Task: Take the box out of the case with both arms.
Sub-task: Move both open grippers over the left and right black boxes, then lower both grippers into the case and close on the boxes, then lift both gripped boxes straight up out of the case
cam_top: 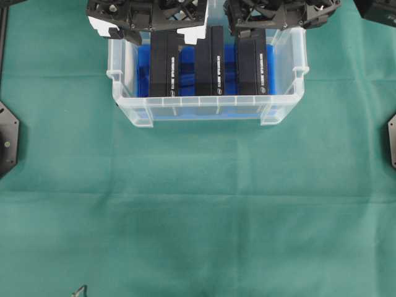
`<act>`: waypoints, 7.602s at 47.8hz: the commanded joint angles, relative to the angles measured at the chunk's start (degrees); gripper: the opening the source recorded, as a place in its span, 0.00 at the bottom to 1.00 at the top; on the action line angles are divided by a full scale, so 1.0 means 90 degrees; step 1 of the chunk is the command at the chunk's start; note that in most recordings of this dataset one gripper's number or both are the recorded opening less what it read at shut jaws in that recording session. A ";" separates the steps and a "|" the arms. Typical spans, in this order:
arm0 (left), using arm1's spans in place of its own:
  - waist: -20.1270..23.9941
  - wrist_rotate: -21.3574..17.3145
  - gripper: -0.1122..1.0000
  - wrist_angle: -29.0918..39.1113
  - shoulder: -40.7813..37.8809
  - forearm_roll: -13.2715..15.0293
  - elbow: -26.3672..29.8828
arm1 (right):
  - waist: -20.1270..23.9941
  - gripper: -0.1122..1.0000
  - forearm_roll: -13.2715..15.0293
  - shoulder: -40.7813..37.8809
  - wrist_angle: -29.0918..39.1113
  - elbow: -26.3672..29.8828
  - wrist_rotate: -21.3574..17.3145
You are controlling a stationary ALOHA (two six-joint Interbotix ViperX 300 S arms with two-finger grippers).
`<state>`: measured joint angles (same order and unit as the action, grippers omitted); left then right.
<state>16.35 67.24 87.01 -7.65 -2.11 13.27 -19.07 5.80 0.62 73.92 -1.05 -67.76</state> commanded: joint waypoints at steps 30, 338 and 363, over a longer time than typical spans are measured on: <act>-0.0020 -0.0020 0.88 -0.0049 0.0000 -0.0020 0.0176 | 0.0020 0.96 0.0020 0.0039 -0.0029 0.0166 0.0000; 0.0176 0.0059 0.66 0.1582 -0.0039 -0.0088 0.2441 | 0.0273 0.68 0.0996 0.0059 0.1787 0.2354 -0.0371; 0.0176 0.0068 0.66 0.1582 -0.0039 -0.0088 0.2441 | 0.0273 0.68 0.0996 0.0059 0.1787 0.2373 -0.0371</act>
<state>17.93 67.85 101.34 -9.14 -2.90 33.57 -16.79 14.41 -1.05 90.00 18.46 -71.02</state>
